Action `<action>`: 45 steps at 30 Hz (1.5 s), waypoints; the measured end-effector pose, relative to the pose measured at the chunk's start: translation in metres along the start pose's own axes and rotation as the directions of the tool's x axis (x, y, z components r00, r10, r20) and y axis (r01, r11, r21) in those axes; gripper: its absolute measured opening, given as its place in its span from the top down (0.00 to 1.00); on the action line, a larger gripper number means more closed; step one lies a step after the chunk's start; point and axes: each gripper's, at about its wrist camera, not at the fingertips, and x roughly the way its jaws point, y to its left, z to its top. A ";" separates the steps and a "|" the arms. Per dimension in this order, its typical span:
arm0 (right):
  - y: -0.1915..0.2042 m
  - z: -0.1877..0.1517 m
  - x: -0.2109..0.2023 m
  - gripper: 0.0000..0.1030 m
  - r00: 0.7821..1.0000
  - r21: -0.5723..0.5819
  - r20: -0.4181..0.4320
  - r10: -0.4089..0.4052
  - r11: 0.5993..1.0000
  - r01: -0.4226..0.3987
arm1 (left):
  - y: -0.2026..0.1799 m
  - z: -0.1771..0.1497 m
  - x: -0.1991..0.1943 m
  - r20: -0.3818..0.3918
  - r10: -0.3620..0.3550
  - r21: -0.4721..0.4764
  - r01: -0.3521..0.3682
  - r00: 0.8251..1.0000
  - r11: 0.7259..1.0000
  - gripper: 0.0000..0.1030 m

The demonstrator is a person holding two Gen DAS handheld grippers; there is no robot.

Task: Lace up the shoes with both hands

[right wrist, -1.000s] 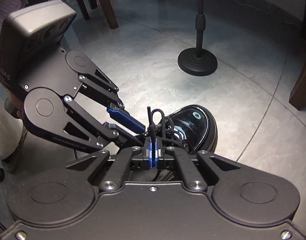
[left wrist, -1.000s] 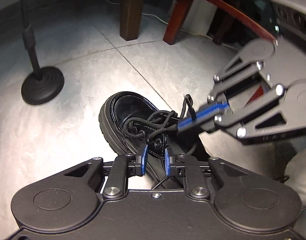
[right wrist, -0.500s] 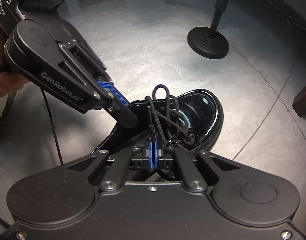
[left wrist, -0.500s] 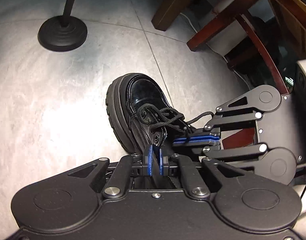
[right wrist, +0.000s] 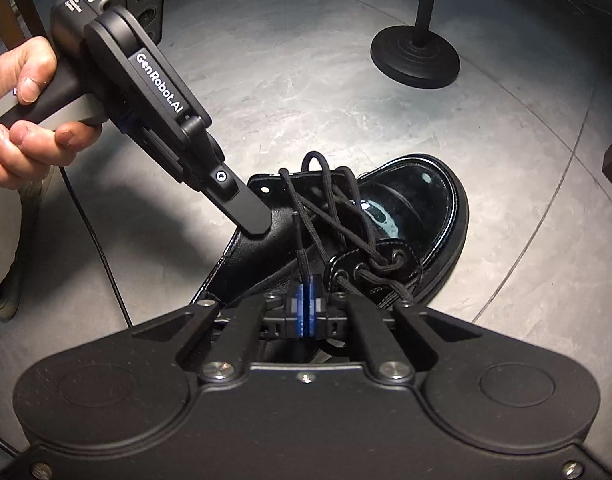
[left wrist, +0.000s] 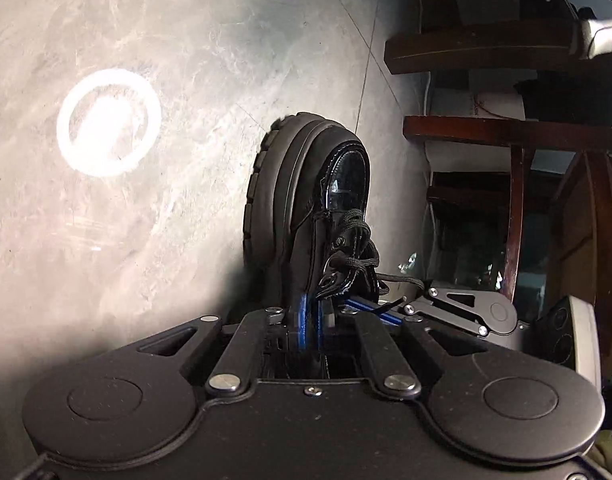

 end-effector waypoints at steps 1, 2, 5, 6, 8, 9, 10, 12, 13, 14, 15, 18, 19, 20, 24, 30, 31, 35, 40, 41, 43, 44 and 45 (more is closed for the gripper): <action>0.001 0.003 -0.004 0.97 1.000 -0.020 0.011 0.006 1.000 -0.005 | -0.009 -0.001 0.000 0.006 0.026 0.052 -0.027 1.000 0.998 0.95; 0.002 0.005 -0.007 0.97 1.000 -0.041 0.022 0.012 0.999 -0.011 | -0.017 -0.002 0.000 0.011 0.046 0.098 -0.047 0.999 0.994 0.95; -0.005 0.014 -0.020 0.97 0.994 -0.047 0.103 0.025 0.999 -0.021 | -0.017 -0.002 0.002 0.012 0.046 0.085 -0.047 0.999 0.995 0.95; -0.009 0.017 -0.022 0.97 0.991 -0.032 0.128 0.033 0.999 -0.029 | -0.017 -0.002 0.002 0.014 0.047 0.086 -0.048 0.999 0.995 0.95; -0.015 0.020 -0.021 0.97 0.989 -0.009 0.142 0.051 0.999 -0.050 | -0.019 -0.003 0.002 0.016 0.055 0.090 -0.056 0.998 0.994 0.95; -0.017 0.021 -0.020 0.97 0.984 -0.005 0.166 0.060 0.998 -0.060 | -0.020 -0.003 0.002 0.015 0.059 0.094 -0.061 0.998 0.994 0.95; -0.018 0.023 -0.016 0.97 0.983 0.003 0.171 0.067 0.998 -0.068 | -0.022 -0.002 0.002 0.014 0.065 0.101 -0.066 0.998 0.993 0.95; -0.021 0.026 -0.010 0.97 0.980 0.018 0.181 0.080 0.996 -0.085 | -0.024 -0.002 0.003 0.014 0.077 0.112 -0.078 0.997 0.991 0.95; -0.022 0.027 -0.006 0.97 0.979 0.025 0.187 0.087 0.995 -0.093 | -0.024 -0.002 0.003 0.014 0.083 0.114 -0.084 0.996 0.990 0.95; -0.022 0.029 -0.003 0.97 0.977 0.025 0.191 0.093 0.995 -0.099 | -0.024 -0.002 0.002 0.015 0.088 0.116 -0.089 0.996 0.989 0.95; -0.023 0.030 -0.001 0.97 0.977 0.025 0.190 0.097 0.994 -0.104 | -0.024 -0.003 0.002 0.017 0.089 0.116 -0.090 0.996 0.989 0.95; -0.019 0.033 0.005 0.97 0.978 0.009 0.184 0.094 0.995 -0.098 | -0.027 -0.004 0.003 0.022 0.110 0.133 -0.112 0.994 0.985 0.92; -0.018 0.034 0.007 0.97 0.979 0.004 0.182 0.092 0.996 -0.095 | -0.030 -0.004 0.003 0.028 0.127 0.151 -0.130 0.992 0.980 0.91; -0.018 0.035 0.008 0.97 0.980 0.007 0.178 0.093 0.995 -0.096 | -0.034 -0.006 0.003 0.035 0.142 0.171 -0.146 0.989 0.974 0.91; -0.020 0.036 0.010 0.97 0.980 0.021 0.170 0.104 0.994 -0.109 | -0.038 -0.007 0.001 0.049 0.176 0.184 -0.182 0.983 0.966 0.91; -0.027 0.037 0.022 0.97 0.979 0.061 0.147 0.144 0.986 -0.154 | -0.044 -0.013 -0.003 0.051 0.207 0.207 -0.213 0.977 0.955 0.83; -0.027 0.037 0.024 0.97 0.979 0.067 0.144 0.146 0.985 -0.157 | -0.043 -0.015 -0.003 0.060 0.204 0.201 -0.212 0.977 0.956 0.83; -0.033 0.037 0.026 0.97 0.976 0.107 0.141 0.167 0.977 -0.183 | -0.031 -0.014 -0.002 0.060 0.169 0.089 -0.174 0.984 0.981 0.83; -0.046 0.034 0.029 0.97 0.966 0.195 0.145 0.213 0.951 -0.239 | -0.028 -0.023 -0.003 0.091 0.172 0.057 -0.177 0.981 0.982 0.77; -0.046 0.034 0.029 0.97 0.966 0.201 0.145 0.216 0.949 -0.242 | -0.028 -0.025 -0.002 0.102 0.177 0.060 -0.184 0.979 0.981 0.73; -0.048 0.034 0.030 0.97 0.964 0.213 0.144 0.221 0.945 -0.249 | -0.029 -0.028 -0.001 0.119 0.201 0.075 -0.210 0.972 0.975 0.64; -0.049 0.034 0.031 0.97 0.964 0.220 0.144 0.224 0.942 -0.252 | -0.031 -0.029 0.000 0.123 0.211 0.096 -0.224 0.970 0.970 0.63; -0.049 0.033 0.031 0.97 0.963 0.226 0.144 0.227 0.940 -0.255 | -0.033 -0.030 0.002 0.126 0.222 0.117 -0.237 0.967 0.965 0.63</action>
